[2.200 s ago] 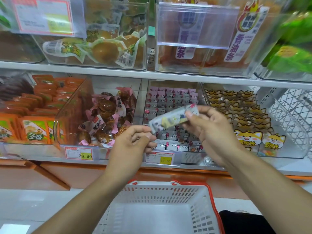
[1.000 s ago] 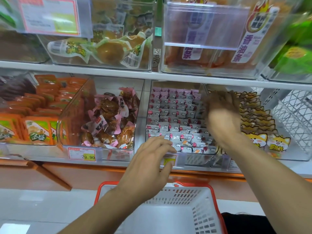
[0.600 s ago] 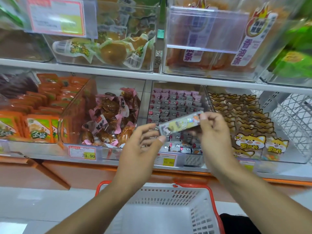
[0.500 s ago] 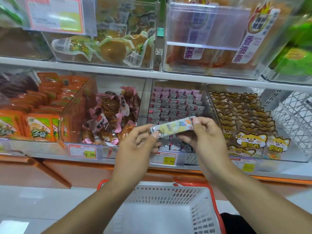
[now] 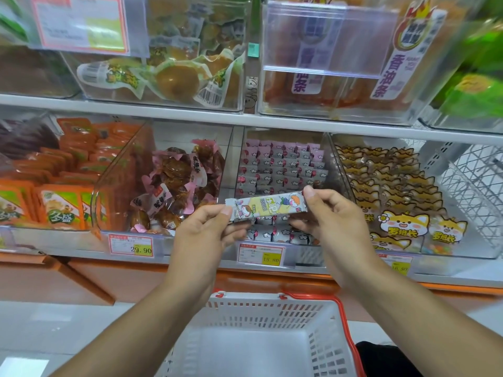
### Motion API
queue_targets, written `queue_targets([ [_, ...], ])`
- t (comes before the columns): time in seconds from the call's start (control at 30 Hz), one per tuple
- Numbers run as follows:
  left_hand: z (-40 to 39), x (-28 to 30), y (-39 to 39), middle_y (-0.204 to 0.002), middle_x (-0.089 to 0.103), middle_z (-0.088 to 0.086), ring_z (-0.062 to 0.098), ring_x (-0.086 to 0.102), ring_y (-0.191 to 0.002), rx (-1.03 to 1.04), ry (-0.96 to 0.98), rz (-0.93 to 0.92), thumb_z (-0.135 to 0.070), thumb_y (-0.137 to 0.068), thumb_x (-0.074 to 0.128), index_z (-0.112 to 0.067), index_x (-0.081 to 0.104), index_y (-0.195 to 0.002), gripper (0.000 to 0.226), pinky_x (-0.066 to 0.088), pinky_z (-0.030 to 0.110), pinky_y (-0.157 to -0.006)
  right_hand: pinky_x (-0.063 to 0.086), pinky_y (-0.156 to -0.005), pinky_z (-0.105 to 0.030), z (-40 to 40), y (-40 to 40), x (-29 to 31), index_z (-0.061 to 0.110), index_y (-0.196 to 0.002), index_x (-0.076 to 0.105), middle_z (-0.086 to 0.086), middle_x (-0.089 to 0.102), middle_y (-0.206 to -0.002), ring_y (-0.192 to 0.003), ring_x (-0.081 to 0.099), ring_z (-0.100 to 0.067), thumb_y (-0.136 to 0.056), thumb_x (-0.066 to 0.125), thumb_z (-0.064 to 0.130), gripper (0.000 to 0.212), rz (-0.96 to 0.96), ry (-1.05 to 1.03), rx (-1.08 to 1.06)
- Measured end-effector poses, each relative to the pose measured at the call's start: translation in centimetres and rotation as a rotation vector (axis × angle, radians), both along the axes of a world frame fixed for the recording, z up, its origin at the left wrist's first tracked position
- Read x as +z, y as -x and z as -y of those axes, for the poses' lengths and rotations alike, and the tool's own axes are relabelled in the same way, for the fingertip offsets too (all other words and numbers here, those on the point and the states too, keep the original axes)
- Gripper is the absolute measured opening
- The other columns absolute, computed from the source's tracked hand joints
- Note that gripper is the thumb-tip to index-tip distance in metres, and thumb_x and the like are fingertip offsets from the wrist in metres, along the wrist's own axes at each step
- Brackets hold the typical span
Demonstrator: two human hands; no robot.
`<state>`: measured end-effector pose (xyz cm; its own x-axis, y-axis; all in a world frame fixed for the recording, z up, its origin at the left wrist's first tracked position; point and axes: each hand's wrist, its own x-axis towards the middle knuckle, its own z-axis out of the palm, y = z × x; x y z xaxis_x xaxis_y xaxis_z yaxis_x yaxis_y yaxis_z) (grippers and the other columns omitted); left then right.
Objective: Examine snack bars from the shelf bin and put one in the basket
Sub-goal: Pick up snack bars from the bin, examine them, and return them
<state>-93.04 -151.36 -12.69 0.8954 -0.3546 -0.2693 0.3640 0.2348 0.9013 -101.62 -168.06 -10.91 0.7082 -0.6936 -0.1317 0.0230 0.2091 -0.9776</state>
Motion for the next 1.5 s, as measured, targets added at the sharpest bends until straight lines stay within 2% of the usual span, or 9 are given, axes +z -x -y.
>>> queue_targets([
  [0.2, 0.1, 0.4, 0.1, -0.080, 0.077, 0.004, 0.017, 0.076, -0.080, -0.043, 0.021, 0.056, -0.012, -0.102, 0.053, -0.007, 0.063, -0.098, 0.012, 0.058, 0.019, -0.071, 0.061, -0.074, -0.024, 0.3, -0.4, -0.4, 0.003, -0.097, 0.069, -0.010, 0.079, -0.092, -0.085, 0.077, -0.018, -0.099, 0.061, 0.026, 0.024, 0.002, -0.281, 0.018],
  [0.3, 0.2, 0.6, 0.0, -0.098, 0.077, 0.015, 0.025, 0.076, -0.091, -0.079, 0.042, 0.046, -0.012, -0.103, 0.050, -0.003, 0.060, -0.103, 0.014, 0.060, 0.023, -0.074, 0.061, -0.074, -0.025, 0.4, -0.5, -0.5, 0.005, -0.101, 0.067, -0.013, 0.077, -0.100, -0.080, 0.077, -0.016, -0.098, 0.061, 0.025, 0.021, 0.000, -0.315, 0.029],
  [0.43, 0.2, 0.7, -0.2, -0.114, 0.069, 0.027, 0.035, 0.075, -0.093, -0.043, 0.126, -0.061, -0.007, -0.105, 0.043, 0.002, 0.055, -0.113, 0.017, 0.063, 0.031, -0.071, 0.059, -0.067, -0.026, 0.4, -0.1, -0.3, 0.020, -0.111, 0.067, -0.003, 0.075, -0.110, -0.082, 0.074, -0.015, -0.102, 0.056, 0.019, 0.014, 0.000, 0.000, 0.152],
  [0.6, -0.2, 0.9, -0.4, -0.094, 0.076, 0.024, 0.033, 0.076, -0.090, -0.027, 0.247, -0.178, -0.010, -0.100, 0.046, 0.002, 0.058, -0.106, 0.018, 0.059, 0.025, -0.064, 0.060, -0.074, -0.028, -0.1, 0.7, 0.3, 0.038, -0.112, 0.071, 0.009, 0.071, -0.118, -0.096, 0.071, -0.016, -0.094, 0.070, 0.020, 0.026, 0.066, 0.326, 0.392],
  [0.7, -0.3, 0.9, -0.4, -0.086, 0.077, 0.019, 0.028, 0.076, -0.076, -0.003, 0.244, -0.137, -0.008, -0.100, 0.045, -0.004, 0.054, -0.104, 0.011, 0.057, 0.023, -0.057, 0.059, -0.082, -0.026, 0.0, 0.8, 0.3, 0.033, -0.110, 0.074, 0.004, 0.073, -0.118, -0.104, 0.072, -0.015, -0.086, 0.076, 0.004, 0.038, 0.101, 0.271, 0.418],
  [0.97, -0.4, 1.4, -0.4, -0.085, 0.077, 0.009, 0.027, 0.076, -0.087, -0.018, 0.294, -0.062, -0.015, -0.093, 0.059, -0.015, 0.080, -0.076, 0.027, 0.059, 0.024, -0.068, 0.061, -0.075, -0.025, 0.2, 0.6, 0.2, 0.021, -0.101, 0.079, -0.005, 0.079, -0.097, -0.089, 0.076, -0.027, -0.071, 0.082, 0.034, 0.034, 0.067, 0.160, 0.226],
  [1.1, -0.5, 0.9, -0.4, -0.098, 0.077, 0.016, 0.024, 0.077, -0.087, 0.010, 0.158, -0.016, -0.016, -0.091, 0.065, -0.006, 0.071, -0.093, 0.012, 0.059, 0.023, -0.072, 0.061, -0.082, -0.027, 0.7, 0.3, 0.4, 0.014, -0.107, 0.079, -0.009, 0.078, -0.105, -0.100, 0.074, -0.027, -0.078, 0.074, 0.039, 0.039, 0.011, 0.000, 0.304],
  [1.33, -0.8, 0.5, -0.8, -0.076, 0.073, 0.004, 0.011, 0.072, -0.070, 0.047, -0.019, 0.028, -0.014, -0.098, 0.061, -0.009, 0.071, -0.090, 0.014, 0.056, 0.018, -0.064, 0.058, -0.073, -0.020, 1.1, -0.1, 0.3, 0.010, -0.096, 0.080, -0.011, 0.077, -0.107, -0.085, 0.074, -0.017, -0.083, 0.075, 0.026, 0.021, -0.028, -0.190, 0.234],
  [1.5, -0.8, 0.5, -0.7, -0.064, 0.065, 0.004, 0.013, 0.069, -0.062, 0.049, 0.012, 0.012, -0.005, -0.099, 0.056, -0.010, 0.066, -0.102, 0.011, 0.056, 0.019, -0.060, 0.058, -0.065, -0.024, 1.5, -0.3, 0.4, 0.010, -0.111, 0.067, -0.008, 0.073, -0.082, -0.074, 0.071, -0.021, -0.094, 0.064, 0.008, 0.017, 0.027, -0.231, 0.272],
])
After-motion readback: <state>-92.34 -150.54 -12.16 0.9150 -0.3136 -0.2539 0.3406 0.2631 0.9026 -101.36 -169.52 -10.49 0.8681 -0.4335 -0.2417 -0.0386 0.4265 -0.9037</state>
